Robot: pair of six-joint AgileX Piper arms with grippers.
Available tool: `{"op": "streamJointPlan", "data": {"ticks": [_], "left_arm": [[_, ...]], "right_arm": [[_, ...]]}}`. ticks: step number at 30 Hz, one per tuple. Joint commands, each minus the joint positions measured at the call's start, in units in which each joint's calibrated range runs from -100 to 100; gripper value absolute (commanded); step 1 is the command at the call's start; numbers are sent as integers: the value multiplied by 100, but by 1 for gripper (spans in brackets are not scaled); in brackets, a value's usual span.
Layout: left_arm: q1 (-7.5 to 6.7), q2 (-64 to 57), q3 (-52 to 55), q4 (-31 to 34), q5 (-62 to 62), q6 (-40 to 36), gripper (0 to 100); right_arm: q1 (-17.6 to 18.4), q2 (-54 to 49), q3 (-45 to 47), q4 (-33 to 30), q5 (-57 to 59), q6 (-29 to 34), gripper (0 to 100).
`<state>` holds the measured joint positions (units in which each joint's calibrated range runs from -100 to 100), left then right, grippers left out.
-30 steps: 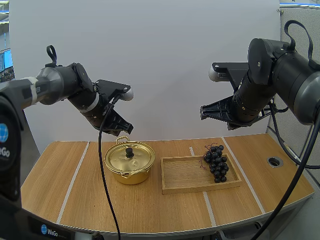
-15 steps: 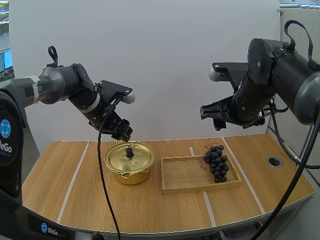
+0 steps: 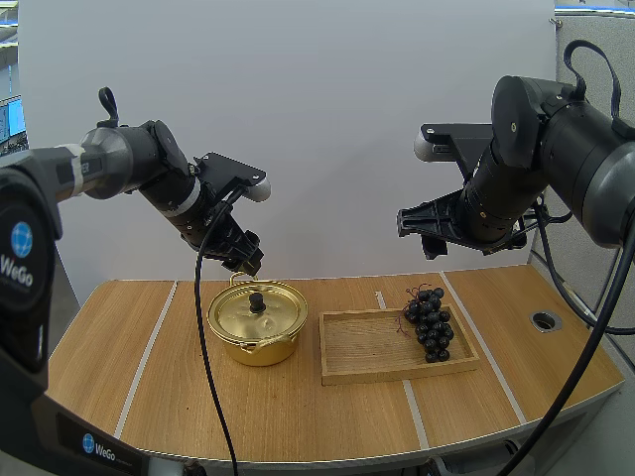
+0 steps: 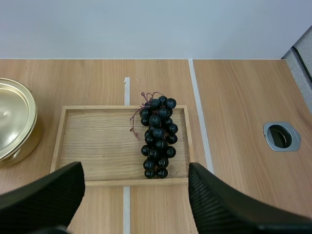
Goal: Open the pot, put the grape inside, and close it
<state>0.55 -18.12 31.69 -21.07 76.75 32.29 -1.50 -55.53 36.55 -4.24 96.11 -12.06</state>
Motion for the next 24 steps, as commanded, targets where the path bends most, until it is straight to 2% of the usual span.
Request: {"op": "streamJointPlan", "data": {"ticks": [1,3,6,9,11,24], "left_arm": [[-18,675,-768,-139,950,146,100],[-58,904,-1056,-29,1327,146,100],[-206,1210,-1328,289,1539,-23,100],[-416,1458,-1514,836,1539,-390,100],[-487,1613,-1566,969,1539,-468,100],[-504,2398,-1598,1032,1457,-479,100]], "right_arm": [[8,-18,-43,121,-49,-23,100],[8,-18,-43,132,-49,-23,100],[8,-18,-43,132,-49,-23,100],[8,-18,-43,132,-49,-23,100],[8,-18,-43,132,-49,-23,100],[8,-18,-43,132,-49,-23,100]]}}
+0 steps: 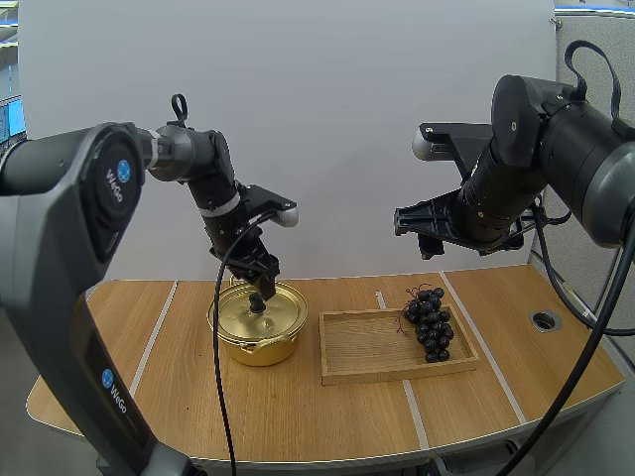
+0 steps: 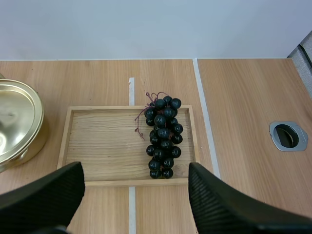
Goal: Open the pot, put the grape inside, and close it
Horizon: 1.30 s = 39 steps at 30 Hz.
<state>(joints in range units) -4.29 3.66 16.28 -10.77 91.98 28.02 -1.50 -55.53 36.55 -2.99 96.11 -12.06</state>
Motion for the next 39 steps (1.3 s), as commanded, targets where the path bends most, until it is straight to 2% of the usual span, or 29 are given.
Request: {"op": "streamJointPlan", "data": {"ticks": [1,39], "left_arm": [[-21,277,-56,2,-66,-52,100],[-21,696,-56,-4,-242,-99,100]], "right_arm": [[8,-18,-43,7,-49,-23,100],[8,-18,-43,19,-49,-23,100]]}}
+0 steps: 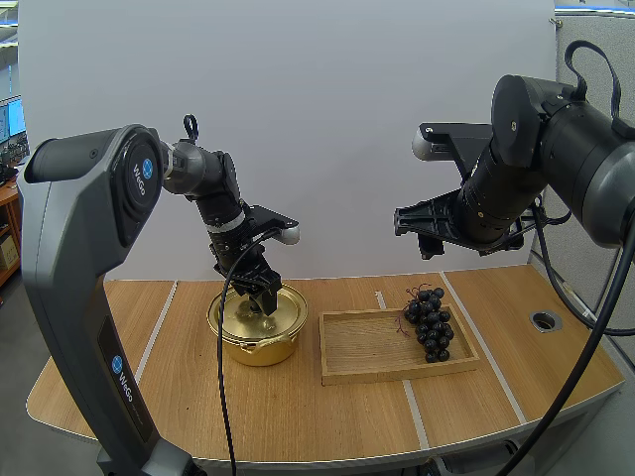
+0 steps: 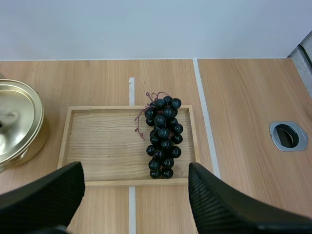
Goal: Open the pot, put the grape inside, and close it
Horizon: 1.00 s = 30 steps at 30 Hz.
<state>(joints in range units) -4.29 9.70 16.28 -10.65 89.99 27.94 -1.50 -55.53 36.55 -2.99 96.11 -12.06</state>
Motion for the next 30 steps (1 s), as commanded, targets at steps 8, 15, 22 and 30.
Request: {"op": "streamJointPlan", "data": {"ticks": [8,15,22,30], "left_arm": [[-21,152,-56,-16,-34,-156,100],[-21,152,-56,-85,26,-169,8],[-21,139,-73,-95,133,-259,0],[-21,-471,-532,-73,696,-440,0]], "right_arm": [[8,-18,-43,19,-49,-23,100],[8,-18,-43,19,-49,-23,100],[8,-18,-43,19,-49,-23,100],[8,-18,-43,19,-49,-23,100]]}}
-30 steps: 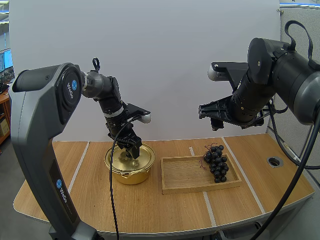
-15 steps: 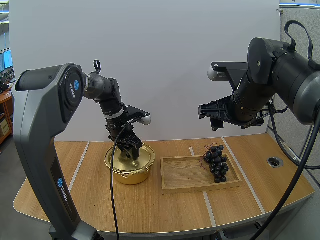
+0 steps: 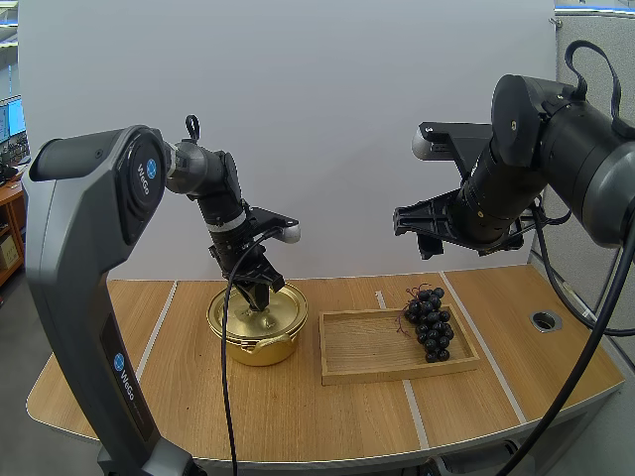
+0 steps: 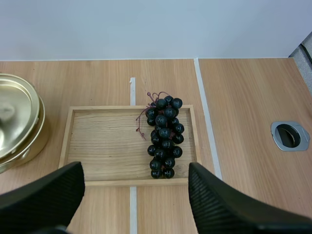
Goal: Open the pot, put the grape inside, and close it
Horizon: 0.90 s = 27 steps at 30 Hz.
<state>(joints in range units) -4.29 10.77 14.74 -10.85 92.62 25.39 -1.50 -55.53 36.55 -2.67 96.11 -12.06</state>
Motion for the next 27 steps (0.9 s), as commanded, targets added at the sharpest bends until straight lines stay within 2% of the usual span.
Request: {"op": "streamJointPlan", "data": {"ticks": [1,12,20,27], "left_arm": [[-21,-678,-444,-39,505,-221,0],[-21,-2242,-1700,264,738,-455,0],[-21,-3082,-3271,781,738,-930,0],[-21,-3183,-4936,1159,738,-1437,0]], "right_arm": [[8,-18,-43,-13,-49,-23,100],[8,-18,-43,-13,-49,-23,100],[8,-18,-43,-13,-49,-23,100],[8,-18,-43,3,-49,-23,100]]}}
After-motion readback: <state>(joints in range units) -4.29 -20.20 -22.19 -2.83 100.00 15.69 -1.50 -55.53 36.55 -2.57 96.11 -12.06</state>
